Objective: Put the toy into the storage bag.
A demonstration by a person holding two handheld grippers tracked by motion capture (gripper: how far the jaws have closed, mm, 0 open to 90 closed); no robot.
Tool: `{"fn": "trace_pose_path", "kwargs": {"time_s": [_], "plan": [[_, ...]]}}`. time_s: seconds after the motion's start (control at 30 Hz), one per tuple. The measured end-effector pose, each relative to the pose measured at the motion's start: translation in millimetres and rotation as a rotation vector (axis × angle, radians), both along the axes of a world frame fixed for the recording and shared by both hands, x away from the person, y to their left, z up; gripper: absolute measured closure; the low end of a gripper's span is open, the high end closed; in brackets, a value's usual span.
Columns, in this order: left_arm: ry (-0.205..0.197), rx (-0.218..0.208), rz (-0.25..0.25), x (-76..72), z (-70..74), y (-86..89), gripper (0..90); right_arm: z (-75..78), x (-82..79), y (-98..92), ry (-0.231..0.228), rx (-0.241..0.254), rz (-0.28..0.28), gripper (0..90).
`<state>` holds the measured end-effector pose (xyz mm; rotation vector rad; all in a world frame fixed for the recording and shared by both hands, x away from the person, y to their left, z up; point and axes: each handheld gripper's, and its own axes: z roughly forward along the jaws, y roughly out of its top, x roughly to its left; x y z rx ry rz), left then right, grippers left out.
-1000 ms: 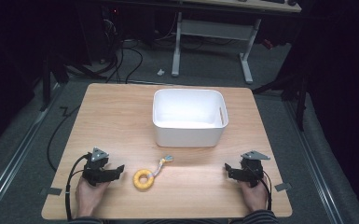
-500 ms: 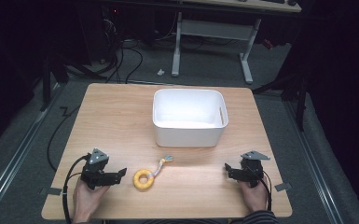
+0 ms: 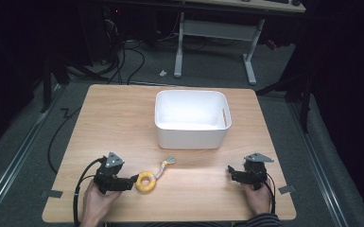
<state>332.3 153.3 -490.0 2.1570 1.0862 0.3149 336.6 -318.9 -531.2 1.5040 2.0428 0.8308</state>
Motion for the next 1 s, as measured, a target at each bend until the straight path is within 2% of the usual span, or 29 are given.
{"fn": "trace_pose_path", "kwargs": {"time_s": [0.13,0.3,0.5,1.0], "plan": [[0.004,-0.004,-0.019,-0.1,1.0,-6.1,27.8,0.0,0.0,-0.1,0.000,-0.001,0.000,16.5],[0.016,0.012,-0.037,1.8,-0.6,-14.7,32.1,0.0,-0.1,0.1,0.000,0.001,0.000,16.5],[0.038,0.054,-0.045,4.2,-4.8,-23.6,36.9,0.1,-0.4,0.1,0.000,0.001,0.001,16.5],[0.081,0.096,-0.076,7.8,-12.6,-34.8,45.4,0.1,-0.3,0.1,0.001,0.002,0.000,16.5]]}}
